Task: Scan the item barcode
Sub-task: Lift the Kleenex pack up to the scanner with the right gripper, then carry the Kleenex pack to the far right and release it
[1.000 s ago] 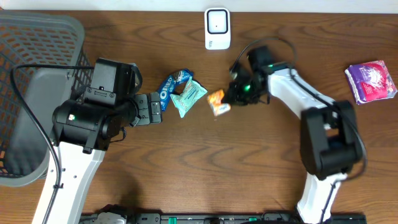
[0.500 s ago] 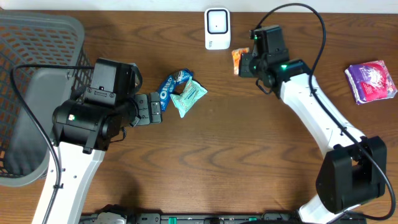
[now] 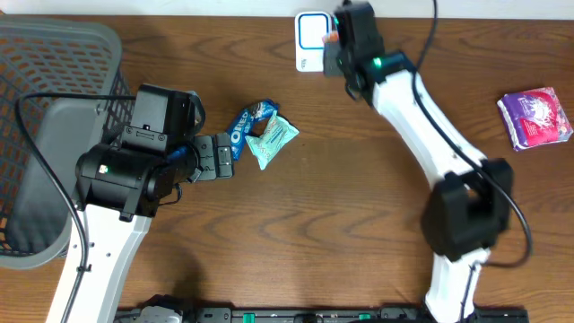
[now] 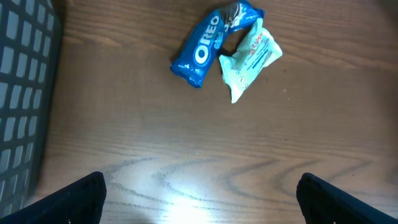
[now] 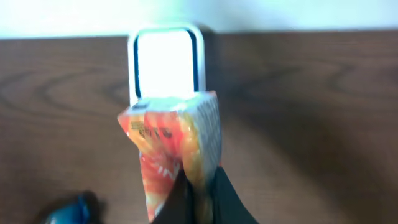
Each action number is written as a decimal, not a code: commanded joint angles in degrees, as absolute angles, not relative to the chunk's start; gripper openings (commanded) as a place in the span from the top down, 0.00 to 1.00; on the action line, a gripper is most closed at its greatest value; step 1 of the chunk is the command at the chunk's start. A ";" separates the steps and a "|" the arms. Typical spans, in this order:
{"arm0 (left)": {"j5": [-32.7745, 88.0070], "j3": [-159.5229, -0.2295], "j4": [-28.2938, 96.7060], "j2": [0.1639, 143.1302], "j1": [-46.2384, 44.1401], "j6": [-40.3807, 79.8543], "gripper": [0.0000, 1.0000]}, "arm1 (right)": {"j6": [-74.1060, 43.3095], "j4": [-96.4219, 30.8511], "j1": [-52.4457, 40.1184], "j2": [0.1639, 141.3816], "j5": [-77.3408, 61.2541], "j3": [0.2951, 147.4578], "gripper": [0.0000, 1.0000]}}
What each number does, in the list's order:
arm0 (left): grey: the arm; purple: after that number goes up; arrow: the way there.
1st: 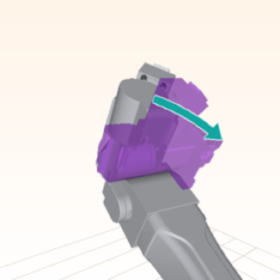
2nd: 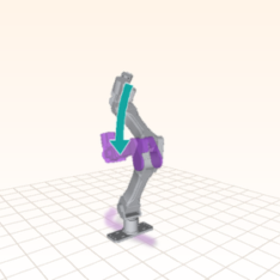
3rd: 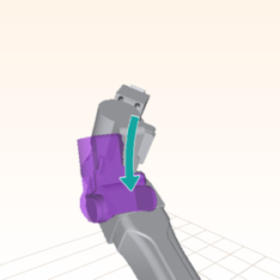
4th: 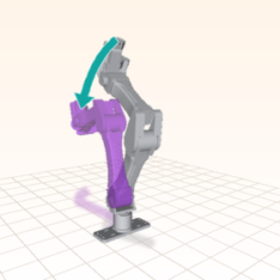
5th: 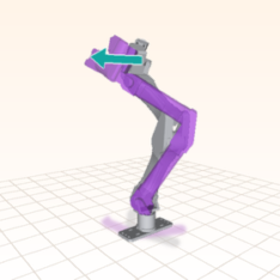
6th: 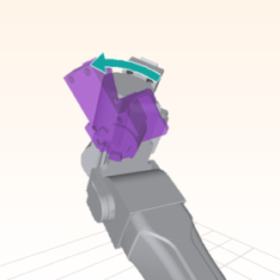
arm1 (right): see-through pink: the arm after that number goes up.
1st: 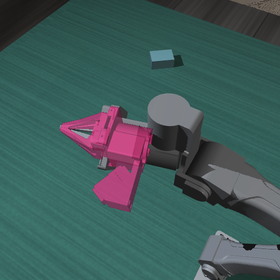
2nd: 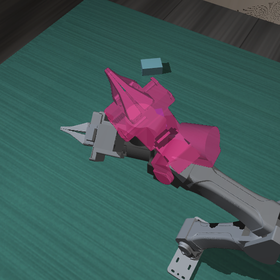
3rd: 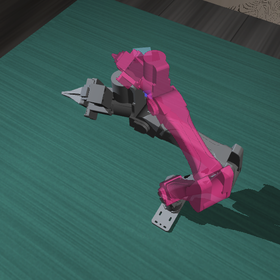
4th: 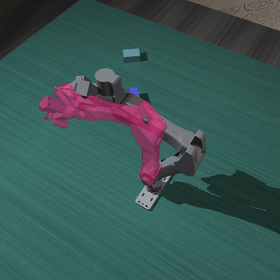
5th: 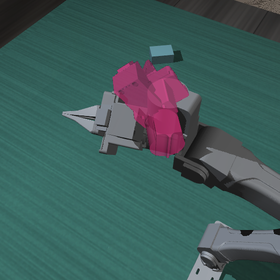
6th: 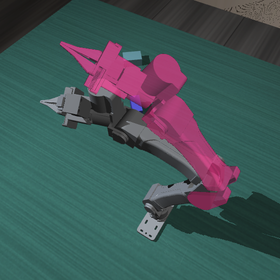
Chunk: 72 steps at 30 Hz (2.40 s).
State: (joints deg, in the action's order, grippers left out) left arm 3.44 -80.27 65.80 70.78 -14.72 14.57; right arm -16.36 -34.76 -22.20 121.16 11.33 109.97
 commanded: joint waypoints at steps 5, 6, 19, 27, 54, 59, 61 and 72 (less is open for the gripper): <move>2.72 -80.36 65.98 70.85 -14.44 14.20 0.02 | -4.89 -41.69 -23.49 136.49 20.40 132.51 0.99; 2.72 -80.36 65.98 70.85 -14.44 14.20 0.02 | -3.07 -41.23 -23.81 137.84 23.22 133.34 0.99; 2.72 -80.36 65.98 70.85 -14.44 14.22 0.02 | 5.78 -32.80 -27.79 142.28 36.93 135.61 0.99; 2.72 -80.36 65.98 70.85 -14.44 14.20 0.02 | 3.22 -44.27 -22.46 141.73 49.15 141.10 0.99; 2.74 -80.36 65.98 70.85 -14.44 14.22 0.02 | -13.28 -74.48 16.49 141.78 18.83 140.44 0.76; 2.72 -80.36 65.95 70.85 -14.44 14.20 0.02 | -13.06 -74.13 18.04 141.78 15.81 140.44 0.47; 2.72 -80.36 65.95 70.85 -14.44 14.20 0.02 | -13.02 -74.19 18.13 141.78 15.77 140.44 0.45; 2.72 -80.36 65.98 70.85 -14.44 14.20 0.02 | -12.43 -76.51 13.91 135.66 3.73 140.62 0.43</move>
